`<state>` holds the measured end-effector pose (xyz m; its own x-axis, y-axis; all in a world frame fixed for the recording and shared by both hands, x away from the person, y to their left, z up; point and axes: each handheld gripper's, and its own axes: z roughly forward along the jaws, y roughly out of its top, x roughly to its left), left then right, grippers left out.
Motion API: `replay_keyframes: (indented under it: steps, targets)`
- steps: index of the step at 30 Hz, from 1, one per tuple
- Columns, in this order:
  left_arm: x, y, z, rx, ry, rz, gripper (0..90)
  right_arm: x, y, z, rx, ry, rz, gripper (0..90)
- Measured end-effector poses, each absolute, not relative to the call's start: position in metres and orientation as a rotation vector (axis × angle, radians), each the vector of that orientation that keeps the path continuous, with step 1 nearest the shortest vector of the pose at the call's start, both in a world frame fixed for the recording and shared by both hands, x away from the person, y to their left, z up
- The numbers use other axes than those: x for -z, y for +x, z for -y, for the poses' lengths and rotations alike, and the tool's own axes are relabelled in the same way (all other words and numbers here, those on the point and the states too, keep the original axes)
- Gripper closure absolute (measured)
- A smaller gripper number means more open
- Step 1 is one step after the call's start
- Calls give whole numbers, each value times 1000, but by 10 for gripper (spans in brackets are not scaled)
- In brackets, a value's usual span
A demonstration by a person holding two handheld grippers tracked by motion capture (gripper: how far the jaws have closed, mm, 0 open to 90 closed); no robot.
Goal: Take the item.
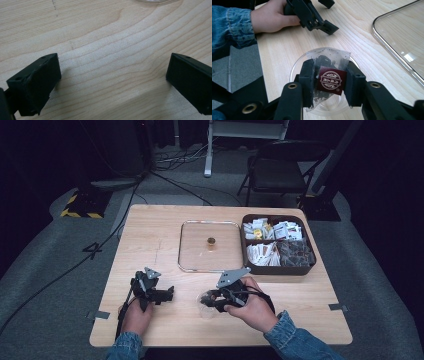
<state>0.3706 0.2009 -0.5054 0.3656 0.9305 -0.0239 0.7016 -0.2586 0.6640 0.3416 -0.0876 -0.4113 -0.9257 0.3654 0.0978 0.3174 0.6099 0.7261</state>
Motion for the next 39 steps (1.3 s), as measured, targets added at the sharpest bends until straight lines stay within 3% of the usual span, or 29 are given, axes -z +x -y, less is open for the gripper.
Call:
replay_keyframes:
  steps: [5,10,17,39]
  targets:
    - [505,371,-201,-509,2045,-1406,0,410,341,87,-1224,581,-2756,607]
    - [505,371,-201,-509,2046,-1405,0,409,342,88,-1273,587,-2709,445]
    - [505,371,-201,-505,2045,-1407,0,401,347,99,-1369,635,-2651,354]
    - [505,371,-201,-510,2046,-1406,0,367,350,183,-1452,811,-2462,286]
